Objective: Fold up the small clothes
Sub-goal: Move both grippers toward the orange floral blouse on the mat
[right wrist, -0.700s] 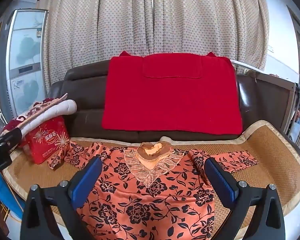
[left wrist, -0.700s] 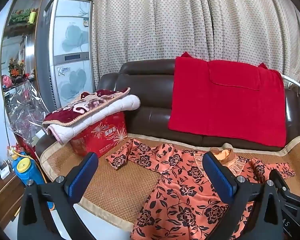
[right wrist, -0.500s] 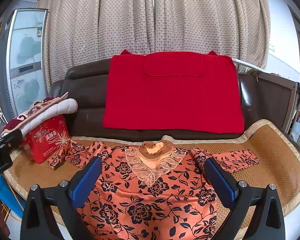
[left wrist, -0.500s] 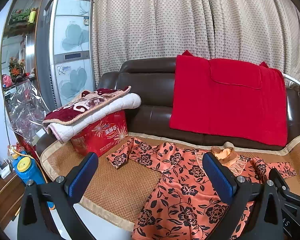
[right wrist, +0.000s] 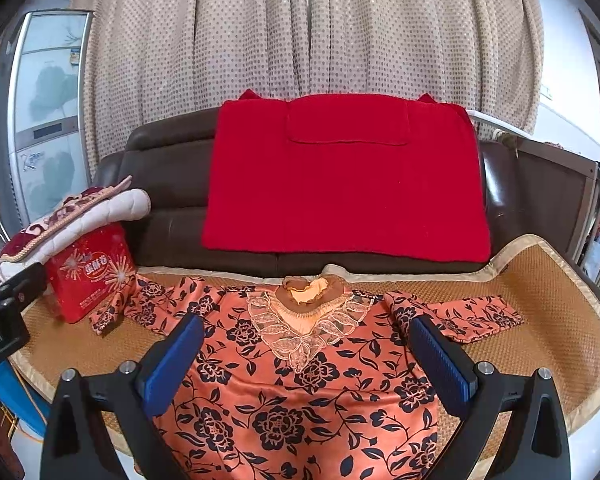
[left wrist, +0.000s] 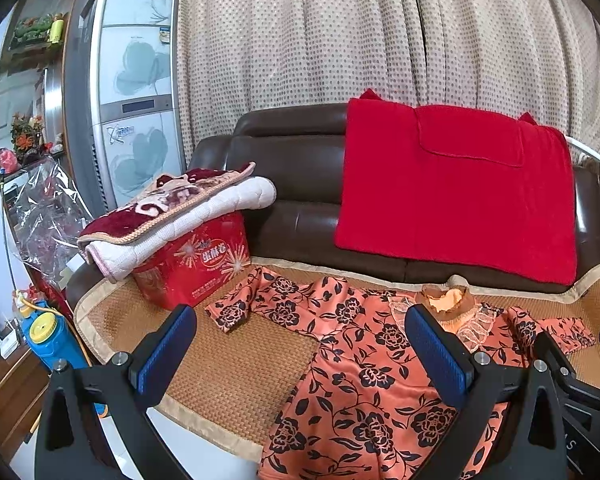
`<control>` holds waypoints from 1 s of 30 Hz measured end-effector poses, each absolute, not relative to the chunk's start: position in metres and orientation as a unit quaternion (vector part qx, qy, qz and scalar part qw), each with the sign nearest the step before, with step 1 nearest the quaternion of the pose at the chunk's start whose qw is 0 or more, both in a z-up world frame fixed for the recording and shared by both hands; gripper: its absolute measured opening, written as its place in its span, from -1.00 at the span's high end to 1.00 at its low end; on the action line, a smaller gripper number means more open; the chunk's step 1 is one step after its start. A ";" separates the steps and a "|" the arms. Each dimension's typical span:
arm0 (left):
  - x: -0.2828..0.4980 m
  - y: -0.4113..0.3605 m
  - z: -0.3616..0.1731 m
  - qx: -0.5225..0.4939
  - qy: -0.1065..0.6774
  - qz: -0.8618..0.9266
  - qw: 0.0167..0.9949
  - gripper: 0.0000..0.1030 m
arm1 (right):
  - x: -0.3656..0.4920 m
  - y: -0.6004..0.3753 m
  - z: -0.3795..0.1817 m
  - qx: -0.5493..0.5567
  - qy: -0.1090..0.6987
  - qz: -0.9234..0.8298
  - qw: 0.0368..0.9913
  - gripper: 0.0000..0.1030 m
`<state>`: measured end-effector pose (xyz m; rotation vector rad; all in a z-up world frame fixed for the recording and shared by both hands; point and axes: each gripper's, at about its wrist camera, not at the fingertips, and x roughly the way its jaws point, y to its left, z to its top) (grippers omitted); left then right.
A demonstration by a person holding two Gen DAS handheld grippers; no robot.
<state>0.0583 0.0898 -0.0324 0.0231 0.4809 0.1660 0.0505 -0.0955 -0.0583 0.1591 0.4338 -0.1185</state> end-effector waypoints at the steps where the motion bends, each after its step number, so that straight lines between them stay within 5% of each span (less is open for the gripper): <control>1: 0.060 0.089 -0.034 0.012 0.239 0.081 0.967 -1.00 | 0.052 -0.097 -0.060 0.079 0.215 -0.060 0.971 -1.00; 30: 0.151 0.035 -0.096 0.032 0.308 0.041 0.950 -1.00 | 0.122 -0.146 -0.112 0.135 0.249 -0.092 0.955 -1.00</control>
